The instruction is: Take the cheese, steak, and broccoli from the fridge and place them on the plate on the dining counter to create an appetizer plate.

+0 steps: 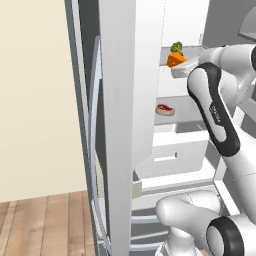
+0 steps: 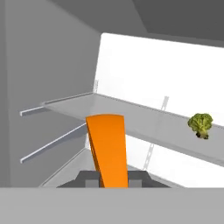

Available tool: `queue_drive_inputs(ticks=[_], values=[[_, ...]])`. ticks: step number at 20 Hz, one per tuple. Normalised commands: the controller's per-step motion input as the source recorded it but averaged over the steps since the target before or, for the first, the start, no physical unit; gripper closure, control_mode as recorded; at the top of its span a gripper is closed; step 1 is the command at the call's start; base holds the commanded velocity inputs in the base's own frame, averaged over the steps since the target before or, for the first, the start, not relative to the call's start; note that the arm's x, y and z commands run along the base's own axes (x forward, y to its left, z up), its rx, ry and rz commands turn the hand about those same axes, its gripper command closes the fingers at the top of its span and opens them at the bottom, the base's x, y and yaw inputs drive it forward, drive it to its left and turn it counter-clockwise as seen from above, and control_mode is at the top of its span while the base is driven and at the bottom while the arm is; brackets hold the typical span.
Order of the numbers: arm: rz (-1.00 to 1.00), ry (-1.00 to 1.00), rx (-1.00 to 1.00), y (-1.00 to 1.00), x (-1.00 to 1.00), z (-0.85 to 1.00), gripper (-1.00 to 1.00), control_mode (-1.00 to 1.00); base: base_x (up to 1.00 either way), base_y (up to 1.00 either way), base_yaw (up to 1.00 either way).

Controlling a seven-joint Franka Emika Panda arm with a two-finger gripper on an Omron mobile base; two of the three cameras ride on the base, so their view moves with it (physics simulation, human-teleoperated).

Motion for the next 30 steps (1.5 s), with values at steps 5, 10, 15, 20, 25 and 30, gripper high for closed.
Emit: queue_drive_inputs(ticks=[5, 10, 15, 20, 25, 30], values=[[0.00, -0.01, -0.02, -0.02, -0.64, 0.00, 1.00, -1.00, 0.00, 0.00, 0.00], [-0.04, 0.00, -0.01, -0.10, -0.70, 0.00, 1.00, -1.00, 0.00, 0.00, 0.00], [-0.03, 0.00, -0.01, -0.15, -0.62, -0.10, 1.00, -1.00, 0.00, 0.00, 0.00], [0.00, 0.00, -0.02, -0.01, -0.40, -0.11, 1.00, -1.00, 0.00, 0.00, 0.00], [0.00, 0.00, -0.01, -0.03, -0.24, -0.07, 1.00, 1.00, -0.10, 0.00, 0.00], [0.00, 0.00, 0.00, 0.00, 0.00, 0.00, 1.00, 1.00, -0.21, -0.03, 0.09]])
